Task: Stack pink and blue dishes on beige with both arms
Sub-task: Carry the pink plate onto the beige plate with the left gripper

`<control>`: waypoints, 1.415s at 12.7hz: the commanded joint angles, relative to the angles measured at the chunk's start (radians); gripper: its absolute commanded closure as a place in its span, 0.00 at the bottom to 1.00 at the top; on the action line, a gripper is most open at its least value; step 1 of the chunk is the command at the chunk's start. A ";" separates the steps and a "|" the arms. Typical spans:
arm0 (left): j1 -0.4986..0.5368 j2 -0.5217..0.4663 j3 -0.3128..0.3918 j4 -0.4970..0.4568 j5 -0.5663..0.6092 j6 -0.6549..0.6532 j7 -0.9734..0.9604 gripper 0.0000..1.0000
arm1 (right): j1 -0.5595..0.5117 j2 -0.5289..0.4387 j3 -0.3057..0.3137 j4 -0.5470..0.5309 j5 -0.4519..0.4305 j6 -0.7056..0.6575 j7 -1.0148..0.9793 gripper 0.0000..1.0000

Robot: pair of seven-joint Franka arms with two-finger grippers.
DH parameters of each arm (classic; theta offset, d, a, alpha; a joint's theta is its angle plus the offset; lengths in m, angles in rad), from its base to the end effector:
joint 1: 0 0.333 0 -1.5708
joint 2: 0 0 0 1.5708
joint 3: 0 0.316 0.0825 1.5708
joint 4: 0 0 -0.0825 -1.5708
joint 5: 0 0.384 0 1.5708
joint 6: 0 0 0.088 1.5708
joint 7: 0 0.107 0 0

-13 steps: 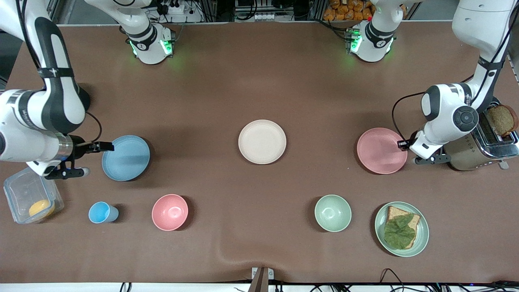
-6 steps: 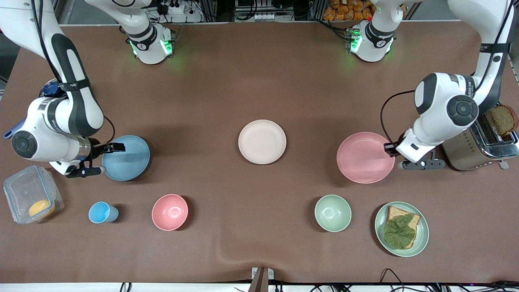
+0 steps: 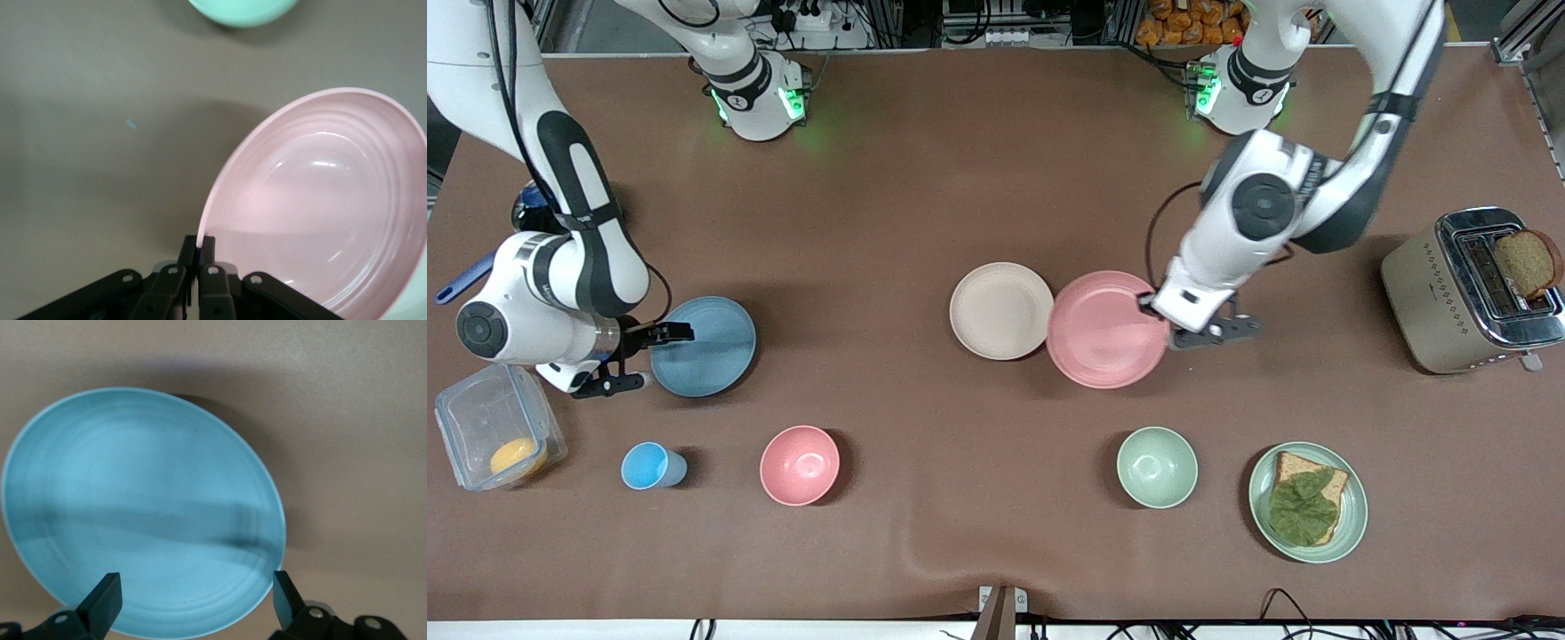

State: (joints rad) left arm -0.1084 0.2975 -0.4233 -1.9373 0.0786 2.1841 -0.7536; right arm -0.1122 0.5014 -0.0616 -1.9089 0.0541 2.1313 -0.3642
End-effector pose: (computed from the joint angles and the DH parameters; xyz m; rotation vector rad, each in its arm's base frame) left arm 0.5304 -0.2956 0.3427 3.0941 0.2963 -0.0812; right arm 0.5889 -0.1000 0.2131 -3.0211 -0.2402 0.4036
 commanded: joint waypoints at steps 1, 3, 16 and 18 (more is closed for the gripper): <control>-0.088 0.037 0.006 0.009 -0.014 0.011 -0.114 1.00 | -0.036 0.055 0.011 0.054 -0.010 -0.005 -0.062 0.00; -0.138 0.046 0.006 -0.006 -0.014 0.022 -0.170 1.00 | -0.040 0.065 0.011 0.059 -0.010 -0.005 -0.064 0.00; -0.238 0.192 0.008 -0.032 -0.007 0.269 -0.205 1.00 | -0.086 0.140 0.012 0.108 0.009 -0.004 -0.102 0.08; -0.241 0.195 0.008 -0.025 -0.007 0.269 -0.205 1.00 | -0.089 0.143 0.013 0.108 0.009 -0.005 -0.104 0.80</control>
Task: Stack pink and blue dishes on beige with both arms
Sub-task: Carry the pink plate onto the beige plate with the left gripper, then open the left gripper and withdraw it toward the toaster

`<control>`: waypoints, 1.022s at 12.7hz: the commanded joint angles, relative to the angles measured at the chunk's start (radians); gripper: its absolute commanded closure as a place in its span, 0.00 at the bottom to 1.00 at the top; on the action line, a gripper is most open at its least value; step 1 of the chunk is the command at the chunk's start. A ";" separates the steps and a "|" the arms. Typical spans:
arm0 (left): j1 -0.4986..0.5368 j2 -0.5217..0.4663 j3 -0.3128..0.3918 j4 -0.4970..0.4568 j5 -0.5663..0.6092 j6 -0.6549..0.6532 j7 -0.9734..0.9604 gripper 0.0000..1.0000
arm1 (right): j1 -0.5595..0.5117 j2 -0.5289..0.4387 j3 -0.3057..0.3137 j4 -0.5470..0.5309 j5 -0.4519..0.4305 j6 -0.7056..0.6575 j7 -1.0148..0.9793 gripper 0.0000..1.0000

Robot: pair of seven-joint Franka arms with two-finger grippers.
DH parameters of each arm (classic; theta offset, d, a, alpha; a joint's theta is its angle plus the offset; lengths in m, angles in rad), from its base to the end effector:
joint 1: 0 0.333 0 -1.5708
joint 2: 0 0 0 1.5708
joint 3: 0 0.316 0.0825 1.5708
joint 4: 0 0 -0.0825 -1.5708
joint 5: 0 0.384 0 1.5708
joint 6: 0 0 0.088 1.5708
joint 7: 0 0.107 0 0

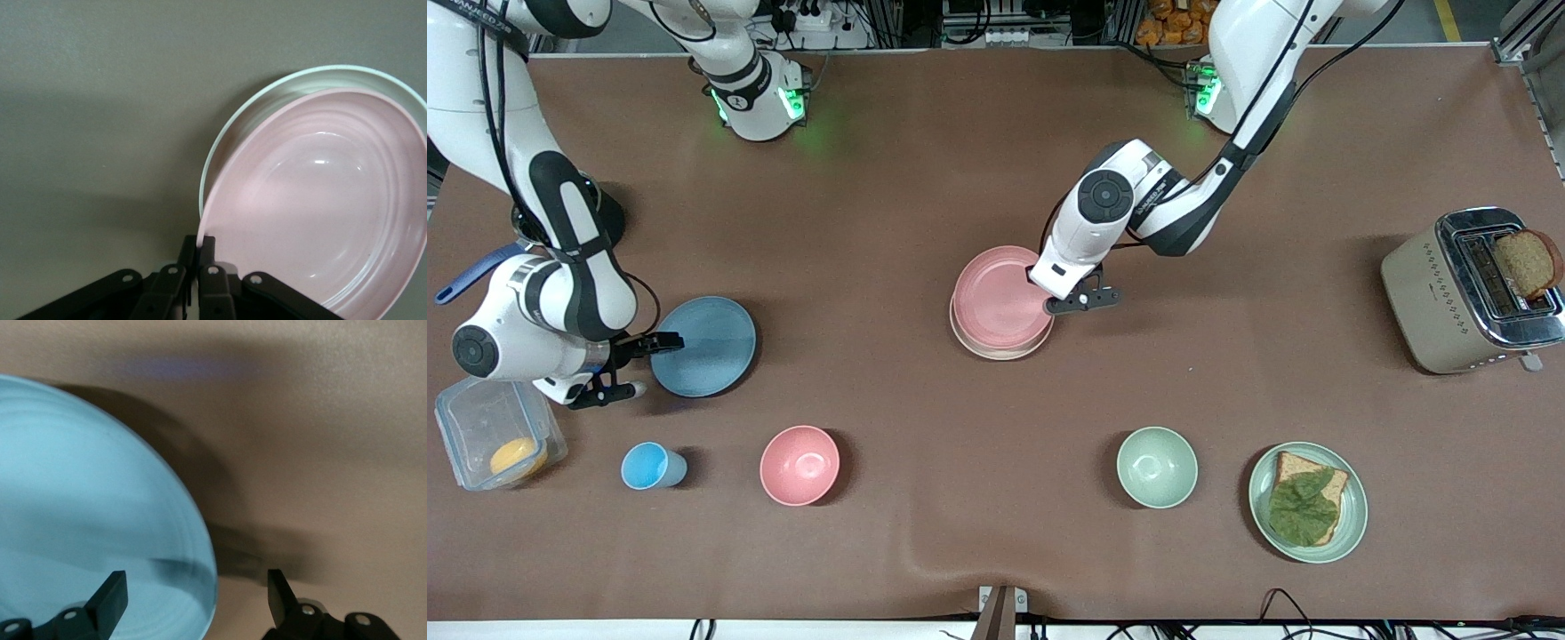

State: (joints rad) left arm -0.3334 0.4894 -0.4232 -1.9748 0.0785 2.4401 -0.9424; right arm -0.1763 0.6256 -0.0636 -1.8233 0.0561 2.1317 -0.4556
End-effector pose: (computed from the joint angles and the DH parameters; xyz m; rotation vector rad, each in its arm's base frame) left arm 0.4545 -0.4157 0.2412 3.0163 0.2606 -0.1403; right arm 0.5945 -0.1416 0.1696 -2.9854 -0.2760 0.4464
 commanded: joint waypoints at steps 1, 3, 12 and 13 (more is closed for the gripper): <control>-0.015 0.012 0.007 0.020 -0.011 0.013 -0.018 0.75 | -0.025 0.017 0.015 0.022 0.007 -0.006 -0.026 0.98; -0.016 0.012 0.007 0.037 -0.006 0.013 -0.016 0.00 | -0.029 0.017 0.016 0.024 0.007 -0.006 -0.113 1.00; 0.221 -0.357 0.018 0.180 0.006 -0.361 0.176 0.00 | -0.012 -0.009 0.018 0.025 0.007 -0.030 -0.124 1.00; 0.261 -0.382 0.018 0.216 0.006 -0.436 0.224 0.00 | -0.011 -0.015 0.019 0.042 0.007 -0.067 -0.123 1.00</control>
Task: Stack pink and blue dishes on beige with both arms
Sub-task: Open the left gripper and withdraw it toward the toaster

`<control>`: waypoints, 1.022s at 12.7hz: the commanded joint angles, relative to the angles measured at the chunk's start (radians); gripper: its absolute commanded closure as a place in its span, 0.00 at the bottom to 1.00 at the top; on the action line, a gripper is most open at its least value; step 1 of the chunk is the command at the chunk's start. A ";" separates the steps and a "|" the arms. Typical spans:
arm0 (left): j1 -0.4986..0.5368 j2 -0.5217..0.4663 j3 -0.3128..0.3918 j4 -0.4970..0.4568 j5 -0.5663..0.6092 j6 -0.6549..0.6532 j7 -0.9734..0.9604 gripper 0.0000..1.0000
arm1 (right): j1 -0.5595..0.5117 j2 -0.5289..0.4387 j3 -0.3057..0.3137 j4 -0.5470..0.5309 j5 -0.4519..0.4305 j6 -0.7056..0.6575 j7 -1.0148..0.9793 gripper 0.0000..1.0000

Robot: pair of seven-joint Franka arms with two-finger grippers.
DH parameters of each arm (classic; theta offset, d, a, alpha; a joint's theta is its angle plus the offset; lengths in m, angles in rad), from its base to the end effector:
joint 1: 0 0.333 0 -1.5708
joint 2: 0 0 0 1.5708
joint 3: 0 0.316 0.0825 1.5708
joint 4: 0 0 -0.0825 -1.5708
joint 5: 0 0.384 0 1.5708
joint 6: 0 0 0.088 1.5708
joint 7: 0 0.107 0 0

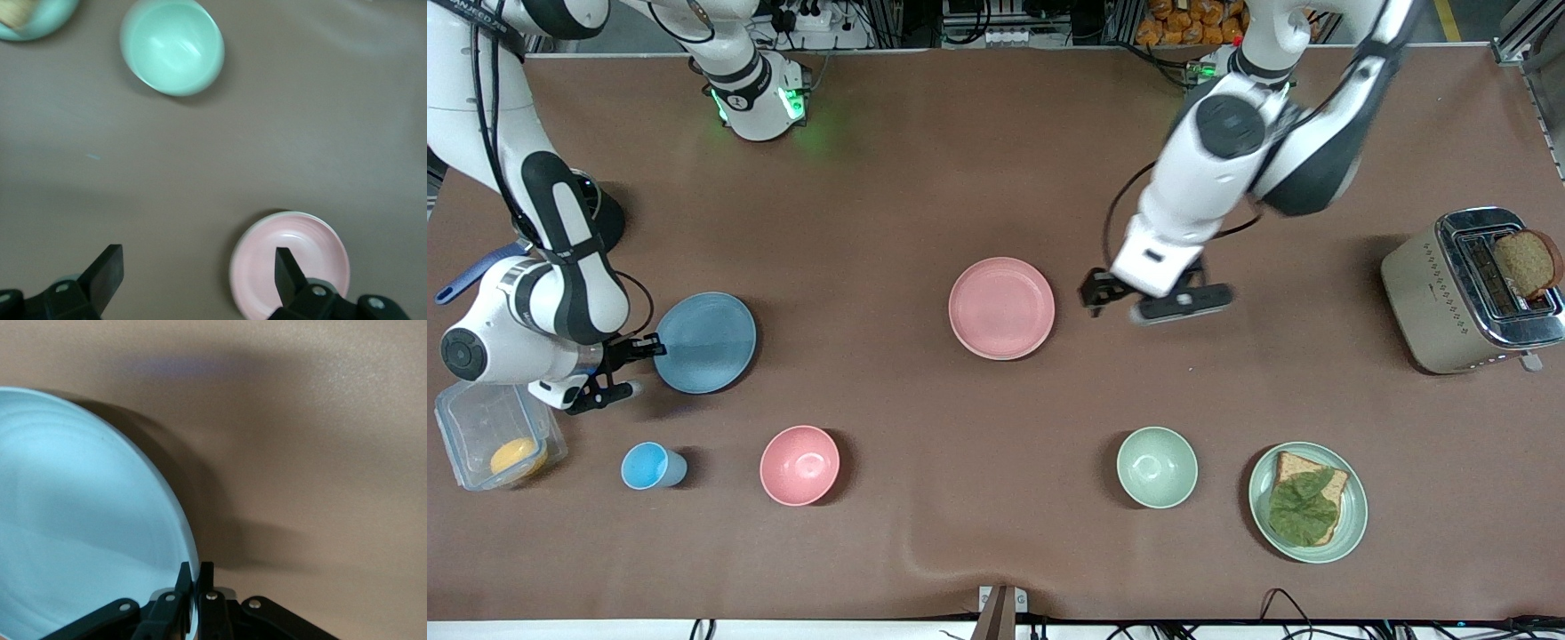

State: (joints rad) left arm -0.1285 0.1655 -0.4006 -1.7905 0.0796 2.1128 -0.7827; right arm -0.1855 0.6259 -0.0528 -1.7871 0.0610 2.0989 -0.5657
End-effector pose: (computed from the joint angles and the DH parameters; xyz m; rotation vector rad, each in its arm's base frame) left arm 0.5452 -0.3001 0.4789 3.0165 0.3465 0.2130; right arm 0.6035 -0.1421 0.1807 -2.9438 -0.4351 0.4228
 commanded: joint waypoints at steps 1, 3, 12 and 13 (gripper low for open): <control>0.087 -0.082 -0.004 0.055 0.005 -0.175 0.118 0.00 | 0.000 -0.017 0.008 0.046 0.002 -0.096 -0.010 1.00; 0.172 -0.139 -0.004 0.077 0.005 -0.226 0.204 0.00 | 0.012 -0.017 0.008 0.150 0.003 -0.253 -0.005 1.00; 0.147 -0.169 0.269 0.243 -0.014 -0.445 0.554 0.00 | 0.043 -0.051 0.018 0.236 0.005 -0.421 -0.003 1.00; 0.150 -0.175 0.275 0.243 -0.015 -0.451 0.551 0.00 | 0.044 -0.054 0.018 0.236 0.011 -0.430 -0.002 1.00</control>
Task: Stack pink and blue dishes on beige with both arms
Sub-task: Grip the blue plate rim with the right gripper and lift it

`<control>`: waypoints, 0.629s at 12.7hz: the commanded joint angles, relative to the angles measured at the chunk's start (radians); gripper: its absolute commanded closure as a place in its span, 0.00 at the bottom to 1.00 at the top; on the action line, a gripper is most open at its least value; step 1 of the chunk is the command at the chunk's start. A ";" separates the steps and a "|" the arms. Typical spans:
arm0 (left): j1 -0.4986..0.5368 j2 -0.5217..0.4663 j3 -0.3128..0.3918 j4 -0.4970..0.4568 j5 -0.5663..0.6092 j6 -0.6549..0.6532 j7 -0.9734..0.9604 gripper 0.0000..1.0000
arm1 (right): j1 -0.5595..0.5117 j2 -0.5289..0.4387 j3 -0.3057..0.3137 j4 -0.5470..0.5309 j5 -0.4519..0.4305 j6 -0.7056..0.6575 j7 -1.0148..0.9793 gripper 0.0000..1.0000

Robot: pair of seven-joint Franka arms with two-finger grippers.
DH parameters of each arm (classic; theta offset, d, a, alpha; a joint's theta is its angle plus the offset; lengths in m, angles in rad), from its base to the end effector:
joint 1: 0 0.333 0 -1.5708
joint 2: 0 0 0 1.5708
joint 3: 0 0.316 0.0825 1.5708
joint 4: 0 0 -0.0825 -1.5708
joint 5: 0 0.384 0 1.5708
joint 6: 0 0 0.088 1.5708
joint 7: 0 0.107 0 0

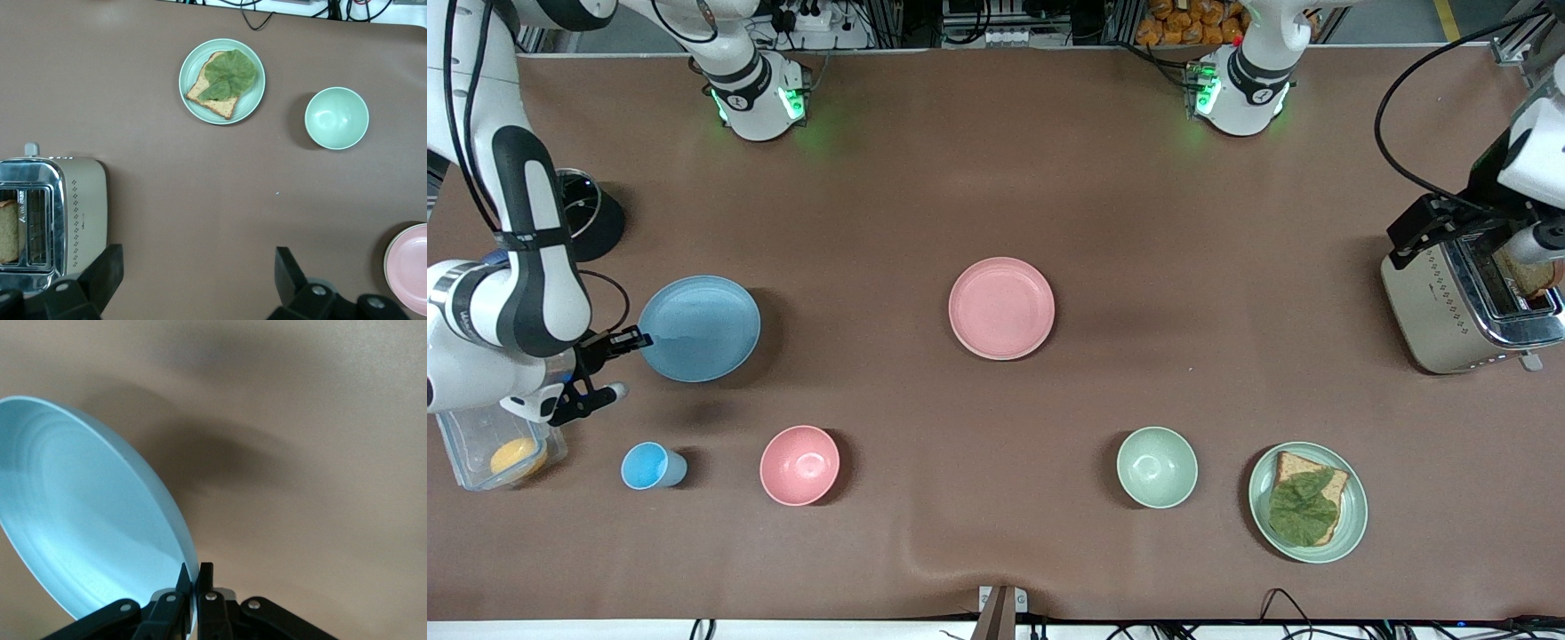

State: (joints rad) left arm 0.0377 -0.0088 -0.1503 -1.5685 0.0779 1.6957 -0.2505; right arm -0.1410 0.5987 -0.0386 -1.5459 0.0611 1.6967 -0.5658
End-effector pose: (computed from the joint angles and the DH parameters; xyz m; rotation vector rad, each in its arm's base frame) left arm 0.5617 -0.0565 0.6426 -3.0730 -0.2052 -0.2282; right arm 0.6378 -0.1068 0.2741 -2.8389 -0.5261 0.5929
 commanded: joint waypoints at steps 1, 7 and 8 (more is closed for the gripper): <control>-0.013 -0.011 0.026 0.021 -0.014 -0.037 0.011 0.00 | 0.006 -0.031 0.003 -0.003 0.029 -0.038 0.001 1.00; -0.010 -0.002 0.021 0.013 -0.014 -0.037 0.023 0.00 | 0.020 -0.046 0.003 0.000 0.032 -0.066 0.037 1.00; -0.012 0.000 0.021 0.011 -0.014 -0.037 0.022 0.00 | 0.020 -0.048 0.003 0.000 0.032 -0.066 0.037 1.00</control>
State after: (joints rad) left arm 0.0329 -0.0098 -0.1322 -1.5633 0.0779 1.6772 -0.2504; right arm -0.1256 0.5739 -0.0359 -1.5397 0.0795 1.6471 -0.5437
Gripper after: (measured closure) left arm 0.000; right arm 0.943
